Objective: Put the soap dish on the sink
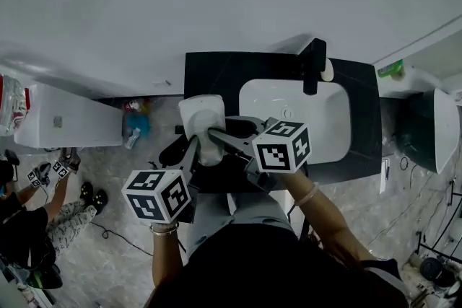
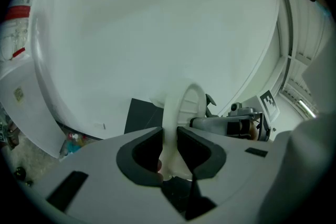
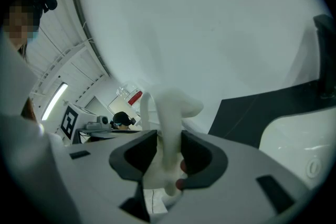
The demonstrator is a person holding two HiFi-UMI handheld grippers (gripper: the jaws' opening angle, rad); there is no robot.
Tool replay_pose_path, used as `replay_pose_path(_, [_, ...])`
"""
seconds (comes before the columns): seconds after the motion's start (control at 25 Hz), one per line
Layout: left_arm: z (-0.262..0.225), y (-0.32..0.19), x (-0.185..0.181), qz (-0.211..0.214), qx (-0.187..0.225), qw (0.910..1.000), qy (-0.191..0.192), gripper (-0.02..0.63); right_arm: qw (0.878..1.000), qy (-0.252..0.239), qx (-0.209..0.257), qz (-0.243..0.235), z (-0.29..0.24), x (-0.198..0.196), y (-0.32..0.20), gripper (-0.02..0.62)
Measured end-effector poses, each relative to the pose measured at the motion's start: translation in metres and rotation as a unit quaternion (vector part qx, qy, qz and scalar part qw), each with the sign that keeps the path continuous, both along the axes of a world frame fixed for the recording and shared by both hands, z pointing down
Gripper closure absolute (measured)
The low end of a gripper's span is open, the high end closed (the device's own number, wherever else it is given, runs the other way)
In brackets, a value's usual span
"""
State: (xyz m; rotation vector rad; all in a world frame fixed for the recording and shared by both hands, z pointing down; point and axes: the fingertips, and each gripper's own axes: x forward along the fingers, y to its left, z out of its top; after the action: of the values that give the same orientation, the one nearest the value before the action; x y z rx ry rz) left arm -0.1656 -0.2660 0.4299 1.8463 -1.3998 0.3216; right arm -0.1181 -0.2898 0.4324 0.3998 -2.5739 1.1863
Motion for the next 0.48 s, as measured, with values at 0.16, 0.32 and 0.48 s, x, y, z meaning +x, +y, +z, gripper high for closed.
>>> replay_pose_path(0.16, [0.03,-0.015,-0.013,0.0,-0.019,0.9998,0.012,0.511,1.0,0.015,-0.011,-0.001,0.029,-0.013,-0.015,0.462])
replay_pose_path(0.32, [0.063,-0.03,-0.024,0.004,-0.045,0.9987,0.024,0.512,0.999,0.036,-0.03,0.001,0.061,-0.024,-0.029,0.462])
replay_pose_path(0.48, [0.092,-0.042,-0.033,0.004,-0.068,0.9973,0.027,0.514,0.998,0.049,-0.05,0.01,0.091,-0.033,-0.041,0.462])
